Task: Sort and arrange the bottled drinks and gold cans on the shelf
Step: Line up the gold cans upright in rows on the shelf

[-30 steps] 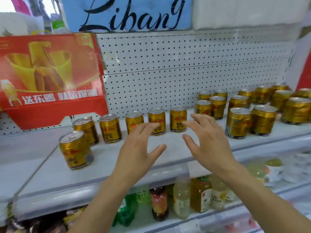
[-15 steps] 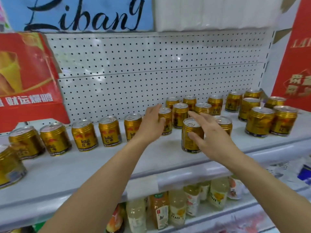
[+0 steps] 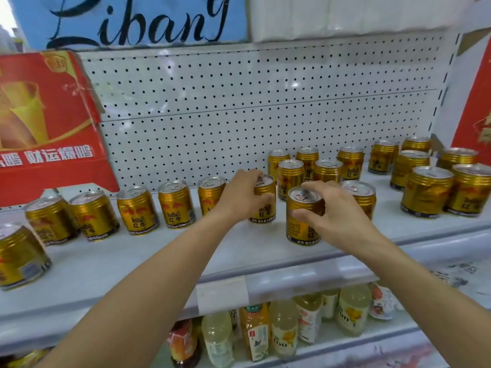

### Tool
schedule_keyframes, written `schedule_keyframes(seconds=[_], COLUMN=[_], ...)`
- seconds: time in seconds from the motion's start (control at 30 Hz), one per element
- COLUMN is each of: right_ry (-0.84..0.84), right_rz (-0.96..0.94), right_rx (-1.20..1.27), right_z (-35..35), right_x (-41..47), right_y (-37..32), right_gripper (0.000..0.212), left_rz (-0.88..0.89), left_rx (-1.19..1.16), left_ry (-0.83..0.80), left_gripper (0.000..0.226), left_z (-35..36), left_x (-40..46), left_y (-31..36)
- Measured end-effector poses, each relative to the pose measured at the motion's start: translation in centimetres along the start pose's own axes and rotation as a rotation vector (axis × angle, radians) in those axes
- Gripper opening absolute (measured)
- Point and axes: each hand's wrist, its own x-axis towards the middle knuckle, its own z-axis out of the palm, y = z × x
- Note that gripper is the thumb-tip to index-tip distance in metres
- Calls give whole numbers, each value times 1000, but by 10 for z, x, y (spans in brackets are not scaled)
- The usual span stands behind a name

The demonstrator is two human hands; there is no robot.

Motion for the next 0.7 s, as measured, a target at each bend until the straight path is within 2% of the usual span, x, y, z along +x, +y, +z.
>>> schedule_keyframes(seconds=[0.17,0.33,0.7], right_ry=[4,-12,-103], right_rz=[-6,-43,-170], right_rx=[89,156,243], right_z=[-3,8,95], right_x=[-4,-7,-6], right_y=[-8,-43,-155], right_gripper=[43,41,38], left_rz=[-9,-33,-153], left_rx=[-138,-238,-112], left_ry=[16,118,160], left_gripper=[63,64,66], left_z=[-25,-65,-150], left_x=[-48,-99,-162], left_y=[-14,-46,-151])
